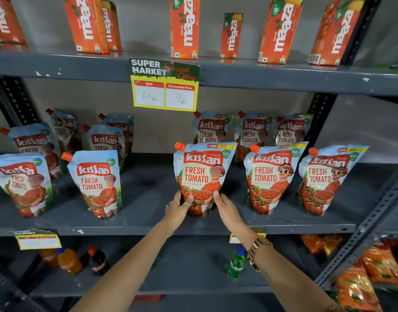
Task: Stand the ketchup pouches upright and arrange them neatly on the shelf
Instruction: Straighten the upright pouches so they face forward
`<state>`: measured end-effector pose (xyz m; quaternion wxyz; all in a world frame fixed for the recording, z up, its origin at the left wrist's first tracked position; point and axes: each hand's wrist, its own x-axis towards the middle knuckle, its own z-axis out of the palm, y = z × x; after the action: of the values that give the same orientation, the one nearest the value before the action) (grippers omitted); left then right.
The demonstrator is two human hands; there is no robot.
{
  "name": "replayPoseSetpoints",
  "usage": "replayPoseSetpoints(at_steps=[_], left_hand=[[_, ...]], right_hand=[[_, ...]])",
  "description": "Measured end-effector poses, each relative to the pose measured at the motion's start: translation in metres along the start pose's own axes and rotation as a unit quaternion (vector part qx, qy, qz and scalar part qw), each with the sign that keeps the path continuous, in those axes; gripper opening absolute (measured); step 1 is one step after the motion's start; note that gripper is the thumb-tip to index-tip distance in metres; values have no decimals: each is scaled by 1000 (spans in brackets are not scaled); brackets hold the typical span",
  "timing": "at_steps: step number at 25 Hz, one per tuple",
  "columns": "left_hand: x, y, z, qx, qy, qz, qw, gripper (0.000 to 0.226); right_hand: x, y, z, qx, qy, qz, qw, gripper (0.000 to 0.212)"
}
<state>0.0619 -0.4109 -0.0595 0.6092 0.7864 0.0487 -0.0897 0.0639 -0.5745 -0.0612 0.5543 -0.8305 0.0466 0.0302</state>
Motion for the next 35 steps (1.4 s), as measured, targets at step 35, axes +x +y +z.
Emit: replayPoseSetpoints(at_steps=[35], left_hand=[[-64, -18, -140, -17, 400, -3, 916, 38]], right_hand=[[-39, -56, 114, -27, -63, -132, 989, 29]])
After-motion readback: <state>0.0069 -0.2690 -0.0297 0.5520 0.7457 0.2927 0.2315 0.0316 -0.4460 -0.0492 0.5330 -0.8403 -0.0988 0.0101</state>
